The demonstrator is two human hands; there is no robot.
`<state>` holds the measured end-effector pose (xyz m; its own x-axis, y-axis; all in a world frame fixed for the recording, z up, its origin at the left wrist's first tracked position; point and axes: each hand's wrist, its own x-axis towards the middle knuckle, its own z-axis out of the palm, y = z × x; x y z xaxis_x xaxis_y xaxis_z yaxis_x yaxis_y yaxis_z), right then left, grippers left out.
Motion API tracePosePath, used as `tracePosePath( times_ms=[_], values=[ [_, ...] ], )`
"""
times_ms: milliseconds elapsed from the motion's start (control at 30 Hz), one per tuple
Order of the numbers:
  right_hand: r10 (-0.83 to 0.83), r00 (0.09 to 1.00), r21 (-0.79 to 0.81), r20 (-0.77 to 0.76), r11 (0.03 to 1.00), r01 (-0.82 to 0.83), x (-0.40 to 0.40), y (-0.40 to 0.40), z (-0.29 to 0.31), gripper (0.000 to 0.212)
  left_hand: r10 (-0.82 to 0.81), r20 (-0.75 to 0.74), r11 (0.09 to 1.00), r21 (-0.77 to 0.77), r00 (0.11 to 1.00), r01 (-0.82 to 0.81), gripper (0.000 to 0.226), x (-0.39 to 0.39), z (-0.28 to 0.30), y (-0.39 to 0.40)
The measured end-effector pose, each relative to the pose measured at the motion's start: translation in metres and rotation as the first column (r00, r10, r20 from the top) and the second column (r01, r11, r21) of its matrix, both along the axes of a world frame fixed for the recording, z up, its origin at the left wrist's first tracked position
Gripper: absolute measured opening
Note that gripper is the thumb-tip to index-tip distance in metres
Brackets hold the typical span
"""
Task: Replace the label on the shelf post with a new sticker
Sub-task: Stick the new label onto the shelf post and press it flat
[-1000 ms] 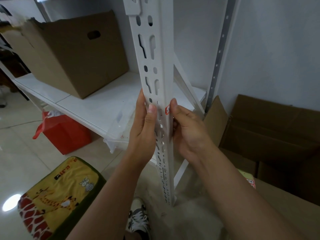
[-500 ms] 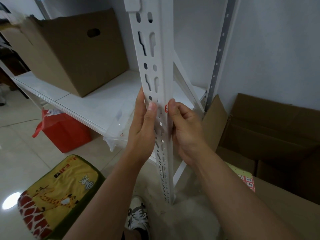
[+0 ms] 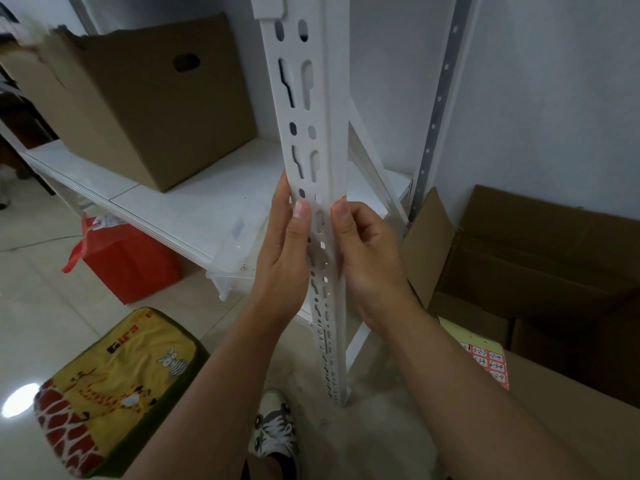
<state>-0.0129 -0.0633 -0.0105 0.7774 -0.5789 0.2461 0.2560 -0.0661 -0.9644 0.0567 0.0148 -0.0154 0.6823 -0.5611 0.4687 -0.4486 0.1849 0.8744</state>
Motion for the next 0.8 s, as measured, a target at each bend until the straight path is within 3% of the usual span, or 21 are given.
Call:
tracePosePath(
  times_ms=[167,300,400,567,800],
  values=[
    [-0.075,0.997,-0.179,0.0,0.981,0.074,0.001,-0.002,-0.002,0.04,-0.002,0.005,1.0,-0.017,1.0,0.002,0.051,-0.001,0.001,0.0],
    [-0.198,0.98,-0.383,0.001,0.905,0.184,0.003,-0.004,-0.006,0.043,0.006,0.015,0.999,-0.039,1.0,-0.005,0.051,-0.005,0.002,-0.003],
    [-0.232,0.973,-0.424,0.011,0.88,0.215,0.004,0.001,-0.009,0.045,0.009,0.006,0.999,-0.05,1.0,-0.009,0.052,-0.007,0.002,-0.004],
    [-0.018,0.999,-0.131,-0.03,0.991,0.014,-0.003,-0.005,-0.001,0.042,0.011,0.013,0.999,-0.049,1.0,-0.01,0.047,-0.008,0.002,-0.002],
    [0.198,0.98,0.197,0.03,0.96,-0.2,-0.002,-0.012,0.002,0.04,0.011,-0.022,0.998,-0.061,1.0,-0.012,0.046,-0.007,0.004,-0.004]
  ],
)
